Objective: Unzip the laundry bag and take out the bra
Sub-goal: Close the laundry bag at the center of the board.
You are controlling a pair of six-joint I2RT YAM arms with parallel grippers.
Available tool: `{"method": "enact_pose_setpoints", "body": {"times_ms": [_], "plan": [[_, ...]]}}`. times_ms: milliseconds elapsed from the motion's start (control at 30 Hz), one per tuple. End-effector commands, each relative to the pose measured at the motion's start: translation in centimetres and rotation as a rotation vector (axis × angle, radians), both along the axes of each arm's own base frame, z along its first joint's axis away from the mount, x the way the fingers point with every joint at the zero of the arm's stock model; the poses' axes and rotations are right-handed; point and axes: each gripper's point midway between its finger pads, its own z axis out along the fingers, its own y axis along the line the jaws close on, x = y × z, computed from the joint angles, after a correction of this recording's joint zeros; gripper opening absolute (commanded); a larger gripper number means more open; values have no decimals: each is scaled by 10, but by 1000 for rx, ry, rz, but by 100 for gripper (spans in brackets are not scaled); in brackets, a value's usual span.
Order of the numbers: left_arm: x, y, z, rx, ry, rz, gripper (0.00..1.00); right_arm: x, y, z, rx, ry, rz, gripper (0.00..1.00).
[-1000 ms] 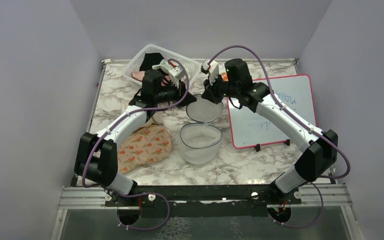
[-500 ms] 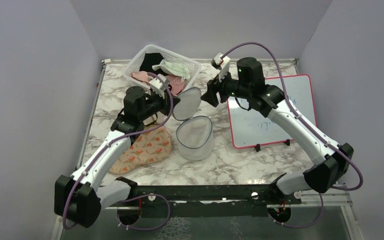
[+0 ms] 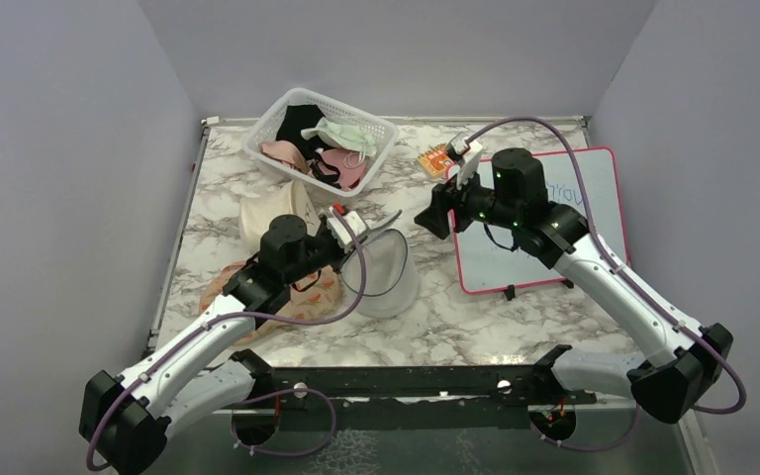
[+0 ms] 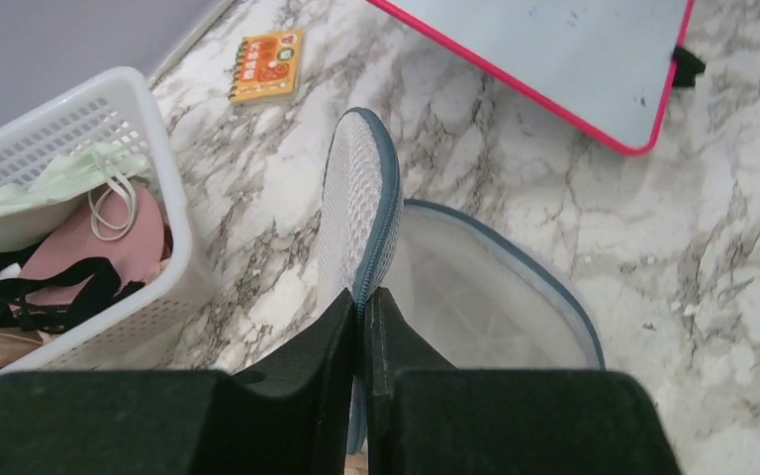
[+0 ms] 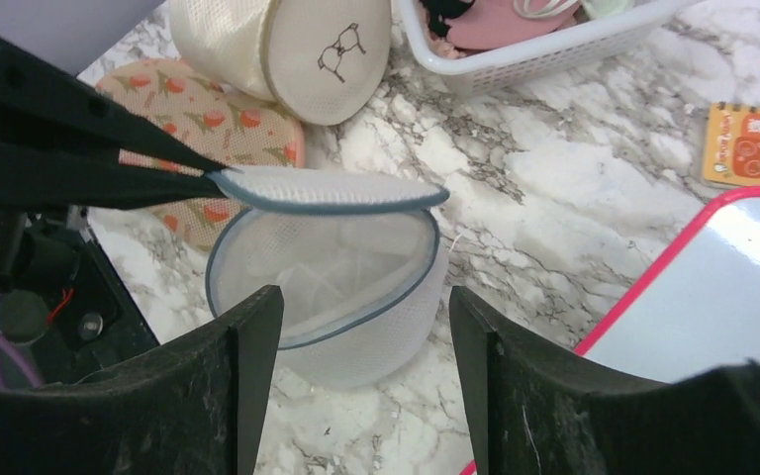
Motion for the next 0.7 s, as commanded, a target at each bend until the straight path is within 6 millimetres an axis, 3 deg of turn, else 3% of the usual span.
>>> {"method": "enact_pose_setpoints", "body": {"times_ms": [0, 233, 433, 500, 667], "plan": [[-20, -6, -26, 161, -66, -81, 0, -2, -19, 37, 58, -105, -97, 62], [-51, -25, -58, 232, -66, -221, 2, -5, -42, 66, 78, -212, -182, 66], [-70, -37, -77, 270, -52, -328, 2, -5, -43, 69, 77, -233, -182, 66], [-78, -42, -82, 266, -34, -377, 10, -4, -43, 66, 74, -230, -180, 66], [-82, -47, -81, 261, 32, -393, 44, -7, -43, 64, 66, -224, -171, 66]]}}
